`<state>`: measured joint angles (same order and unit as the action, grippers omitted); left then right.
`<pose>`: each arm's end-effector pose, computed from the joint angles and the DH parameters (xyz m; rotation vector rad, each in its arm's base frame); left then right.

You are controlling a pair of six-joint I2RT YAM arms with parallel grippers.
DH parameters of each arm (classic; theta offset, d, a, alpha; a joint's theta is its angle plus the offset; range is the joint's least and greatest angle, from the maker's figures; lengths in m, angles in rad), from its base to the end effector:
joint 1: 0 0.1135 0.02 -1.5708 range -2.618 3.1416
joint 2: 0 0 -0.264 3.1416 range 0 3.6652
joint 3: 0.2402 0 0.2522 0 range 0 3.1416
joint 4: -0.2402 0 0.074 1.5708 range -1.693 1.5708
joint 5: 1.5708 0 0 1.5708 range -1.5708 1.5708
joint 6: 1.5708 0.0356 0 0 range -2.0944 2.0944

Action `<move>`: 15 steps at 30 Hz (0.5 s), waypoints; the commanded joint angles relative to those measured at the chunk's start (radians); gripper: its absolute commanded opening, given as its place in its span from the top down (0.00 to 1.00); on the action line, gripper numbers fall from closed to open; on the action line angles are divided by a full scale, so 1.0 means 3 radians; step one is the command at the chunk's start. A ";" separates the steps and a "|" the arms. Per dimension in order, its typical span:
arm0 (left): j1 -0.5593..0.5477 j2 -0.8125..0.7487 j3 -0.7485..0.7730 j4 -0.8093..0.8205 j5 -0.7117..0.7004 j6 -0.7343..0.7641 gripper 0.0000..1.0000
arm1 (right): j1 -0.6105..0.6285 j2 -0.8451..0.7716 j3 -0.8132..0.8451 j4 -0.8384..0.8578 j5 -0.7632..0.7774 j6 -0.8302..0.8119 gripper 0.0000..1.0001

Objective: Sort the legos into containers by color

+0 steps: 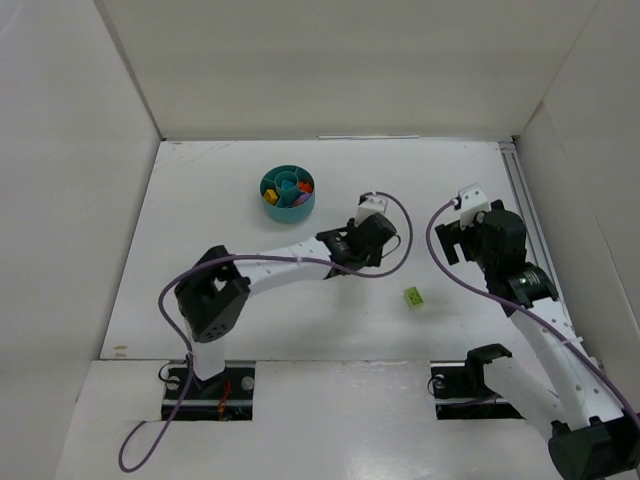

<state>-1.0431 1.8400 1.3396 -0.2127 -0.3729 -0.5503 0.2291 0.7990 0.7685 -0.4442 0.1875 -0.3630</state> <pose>0.2202 -0.3520 0.2330 0.3613 2.2336 -0.4398 0.1763 0.0343 0.3054 -0.4842 1.9896 -0.2753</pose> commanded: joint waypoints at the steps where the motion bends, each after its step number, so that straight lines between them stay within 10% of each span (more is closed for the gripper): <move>1: 0.0260 -0.0513 -0.0073 0.0070 -0.0245 0.0055 0.79 | -0.0047 0.0031 -0.0015 0.0069 0.0024 -0.0022 0.00; 15: 0.1636 -0.0965 -0.0231 0.0642 -0.0327 0.0525 0.76 | -0.0048 0.0302 -0.0051 0.0371 -0.0139 -0.0150 0.00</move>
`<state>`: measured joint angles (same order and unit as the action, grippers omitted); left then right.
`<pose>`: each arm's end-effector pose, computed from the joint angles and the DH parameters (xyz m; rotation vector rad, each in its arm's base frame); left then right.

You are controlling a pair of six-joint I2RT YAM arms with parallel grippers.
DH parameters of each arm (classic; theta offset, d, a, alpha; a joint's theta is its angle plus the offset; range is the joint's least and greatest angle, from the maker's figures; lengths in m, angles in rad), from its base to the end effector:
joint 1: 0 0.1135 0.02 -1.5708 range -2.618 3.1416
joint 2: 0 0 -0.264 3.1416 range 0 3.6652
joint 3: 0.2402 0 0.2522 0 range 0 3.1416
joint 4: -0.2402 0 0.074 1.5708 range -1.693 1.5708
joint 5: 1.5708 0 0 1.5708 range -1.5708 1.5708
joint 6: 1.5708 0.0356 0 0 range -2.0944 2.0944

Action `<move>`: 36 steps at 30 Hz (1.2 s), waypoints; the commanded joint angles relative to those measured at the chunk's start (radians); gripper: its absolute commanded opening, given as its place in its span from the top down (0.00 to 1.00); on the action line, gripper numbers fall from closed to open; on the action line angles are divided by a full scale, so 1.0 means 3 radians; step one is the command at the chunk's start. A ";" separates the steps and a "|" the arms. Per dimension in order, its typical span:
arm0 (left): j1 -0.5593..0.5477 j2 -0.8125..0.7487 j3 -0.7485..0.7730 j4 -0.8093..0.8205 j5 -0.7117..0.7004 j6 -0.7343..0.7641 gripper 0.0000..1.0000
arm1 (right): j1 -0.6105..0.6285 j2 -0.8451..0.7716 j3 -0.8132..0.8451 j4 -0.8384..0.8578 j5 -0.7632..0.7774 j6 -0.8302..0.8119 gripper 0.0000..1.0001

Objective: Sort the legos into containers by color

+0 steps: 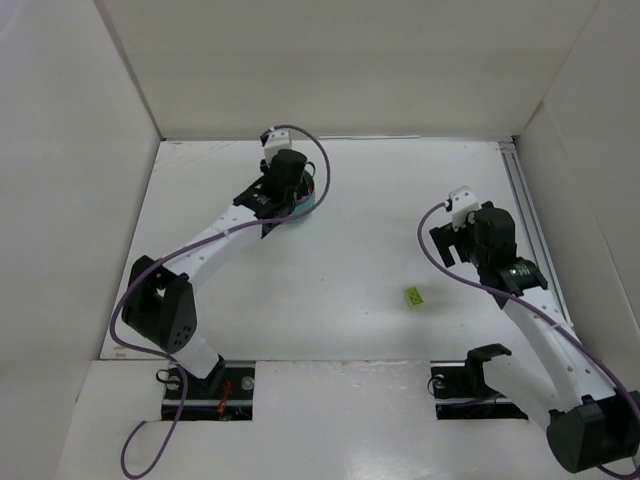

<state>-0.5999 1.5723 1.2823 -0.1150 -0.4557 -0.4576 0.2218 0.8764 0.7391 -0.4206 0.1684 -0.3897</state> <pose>0.3140 -0.1958 0.3232 -0.1562 1.9345 -0.2540 0.1910 0.0370 0.2845 -0.5461 2.0614 -0.2782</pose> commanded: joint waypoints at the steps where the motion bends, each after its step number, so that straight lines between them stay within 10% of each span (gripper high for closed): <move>1: 0.0306 -0.0041 -0.0010 0.0352 0.0015 0.0287 0.76 | -0.0024 0.0075 0.0082 0.0333 -0.0076 -0.0061 0.00; 36: 0.0941 0.1013 0.0787 0.0481 0.0803 0.0605 0.73 | -0.0024 0.0642 0.0297 0.0466 -0.0214 -0.0194 0.00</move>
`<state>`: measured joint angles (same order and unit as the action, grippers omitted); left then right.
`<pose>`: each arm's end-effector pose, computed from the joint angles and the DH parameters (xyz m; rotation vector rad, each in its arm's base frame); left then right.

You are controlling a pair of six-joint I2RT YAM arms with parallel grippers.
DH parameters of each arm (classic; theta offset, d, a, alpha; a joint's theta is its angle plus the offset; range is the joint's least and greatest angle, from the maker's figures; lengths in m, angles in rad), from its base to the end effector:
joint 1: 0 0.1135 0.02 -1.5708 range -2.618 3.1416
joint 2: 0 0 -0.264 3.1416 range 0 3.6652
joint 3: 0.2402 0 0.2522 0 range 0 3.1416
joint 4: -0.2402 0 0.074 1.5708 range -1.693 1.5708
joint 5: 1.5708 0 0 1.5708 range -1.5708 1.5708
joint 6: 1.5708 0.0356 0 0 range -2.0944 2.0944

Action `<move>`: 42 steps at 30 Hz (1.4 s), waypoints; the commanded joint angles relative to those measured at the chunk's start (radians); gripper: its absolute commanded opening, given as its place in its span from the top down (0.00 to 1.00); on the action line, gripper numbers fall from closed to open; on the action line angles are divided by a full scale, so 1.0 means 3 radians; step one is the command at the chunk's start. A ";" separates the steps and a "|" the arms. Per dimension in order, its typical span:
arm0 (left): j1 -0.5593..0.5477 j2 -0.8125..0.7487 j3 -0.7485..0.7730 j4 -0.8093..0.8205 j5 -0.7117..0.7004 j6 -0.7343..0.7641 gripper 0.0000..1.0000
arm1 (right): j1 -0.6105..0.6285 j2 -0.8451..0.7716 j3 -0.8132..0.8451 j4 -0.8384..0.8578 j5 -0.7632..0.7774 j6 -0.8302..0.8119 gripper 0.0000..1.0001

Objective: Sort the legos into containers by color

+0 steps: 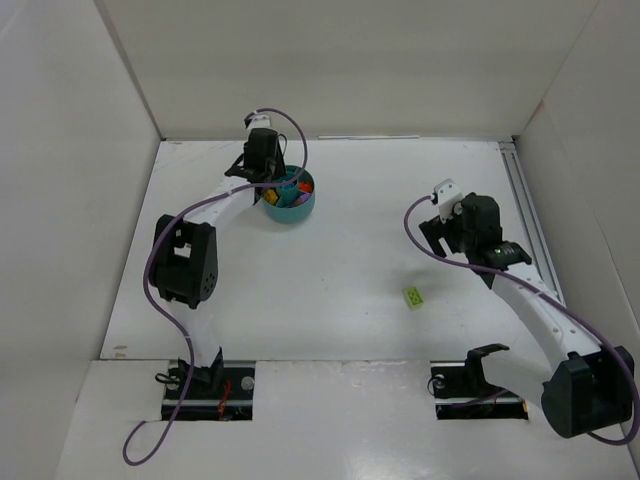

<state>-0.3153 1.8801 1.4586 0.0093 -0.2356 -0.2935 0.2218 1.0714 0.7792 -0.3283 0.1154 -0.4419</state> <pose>0.4284 -0.1310 0.2760 -0.1309 1.9702 -0.1637 0.2296 0.0476 0.2686 -0.6539 2.0981 -0.2502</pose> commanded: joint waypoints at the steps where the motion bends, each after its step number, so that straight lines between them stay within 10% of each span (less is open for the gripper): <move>1: -0.0007 -0.0013 0.0200 0.0066 0.0069 0.0058 0.73 | -0.0024 0.0023 0.0164 0.0158 -0.0037 -0.0020 0.00; 24: -0.0007 -0.0105 0.0231 -0.0169 0.0070 0.0027 0.54 | -0.0024 0.0054 0.0195 0.0108 -0.0118 -0.0061 0.00; 32: -0.0048 -0.0810 -0.0126 -0.0241 0.0176 0.0027 0.00 | 0.0334 0.0054 -0.0014 -0.0255 -0.0293 0.0117 0.00; 42: -0.0422 -0.1945 -0.1173 -0.0083 0.0330 -0.0274 0.00 | 0.1055 -0.0314 -0.0765 -0.0282 -0.0446 0.0951 0.00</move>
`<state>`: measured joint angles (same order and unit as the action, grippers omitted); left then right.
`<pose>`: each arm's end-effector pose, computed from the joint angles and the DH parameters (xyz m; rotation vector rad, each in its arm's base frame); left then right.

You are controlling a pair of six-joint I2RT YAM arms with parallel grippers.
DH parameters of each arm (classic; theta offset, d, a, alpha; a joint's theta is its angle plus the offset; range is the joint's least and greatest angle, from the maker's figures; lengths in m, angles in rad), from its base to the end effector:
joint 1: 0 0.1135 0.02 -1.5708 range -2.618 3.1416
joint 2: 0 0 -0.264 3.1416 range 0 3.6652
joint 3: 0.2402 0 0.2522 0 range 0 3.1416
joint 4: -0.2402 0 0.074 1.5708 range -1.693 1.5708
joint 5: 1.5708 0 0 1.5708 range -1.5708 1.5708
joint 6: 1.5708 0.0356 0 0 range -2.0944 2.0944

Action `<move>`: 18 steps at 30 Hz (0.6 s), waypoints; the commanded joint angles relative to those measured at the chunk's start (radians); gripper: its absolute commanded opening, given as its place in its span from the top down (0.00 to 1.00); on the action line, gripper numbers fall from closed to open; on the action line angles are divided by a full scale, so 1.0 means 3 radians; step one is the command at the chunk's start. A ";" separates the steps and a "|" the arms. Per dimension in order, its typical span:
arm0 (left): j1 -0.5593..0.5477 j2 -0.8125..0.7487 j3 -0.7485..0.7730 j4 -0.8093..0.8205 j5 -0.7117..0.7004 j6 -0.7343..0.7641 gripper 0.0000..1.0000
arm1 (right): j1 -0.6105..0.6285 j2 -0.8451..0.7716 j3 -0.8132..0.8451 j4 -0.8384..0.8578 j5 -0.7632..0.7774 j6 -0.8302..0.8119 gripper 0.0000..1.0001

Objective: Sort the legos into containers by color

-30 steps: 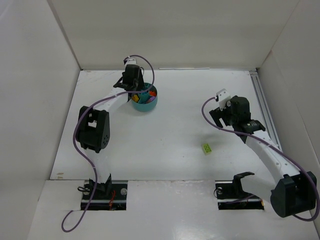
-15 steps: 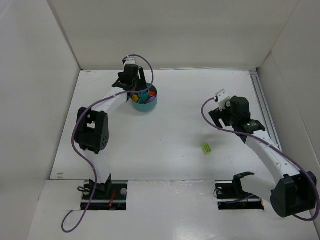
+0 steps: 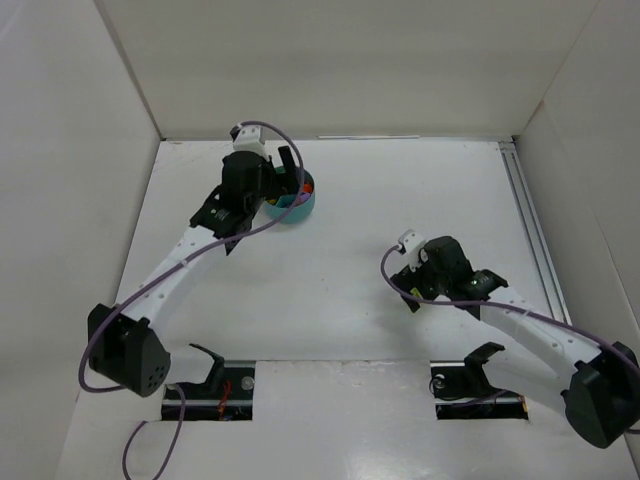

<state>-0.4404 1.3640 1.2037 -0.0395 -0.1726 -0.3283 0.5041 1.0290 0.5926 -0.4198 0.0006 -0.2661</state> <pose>0.2958 -0.1326 0.3704 -0.0260 1.7850 -0.4032 0.1778 0.0981 0.2077 -0.9125 2.2520 0.1070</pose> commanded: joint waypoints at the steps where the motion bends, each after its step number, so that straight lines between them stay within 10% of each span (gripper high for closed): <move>1: -0.0050 -0.0297 -0.0417 0.0116 0.0120 -0.0194 0.00 | 0.0114 -0.0244 -0.0206 0.0054 -0.0063 0.0482 0.00; 10: -0.0143 -0.0676 -0.0822 0.0127 0.0273 -0.0297 0.00 | 0.0267 -0.0163 -0.0539 0.0407 0.0003 0.0738 0.13; 18: -0.0209 -0.0676 -0.0858 0.0091 0.0391 -0.0327 0.00 | 0.0365 -0.0045 -0.0569 0.0407 0.0299 0.0841 0.46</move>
<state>-0.4873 1.1973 0.9485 -0.0380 -0.0860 -0.4141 0.5976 1.0164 0.4252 -0.3492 0.0422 -0.0444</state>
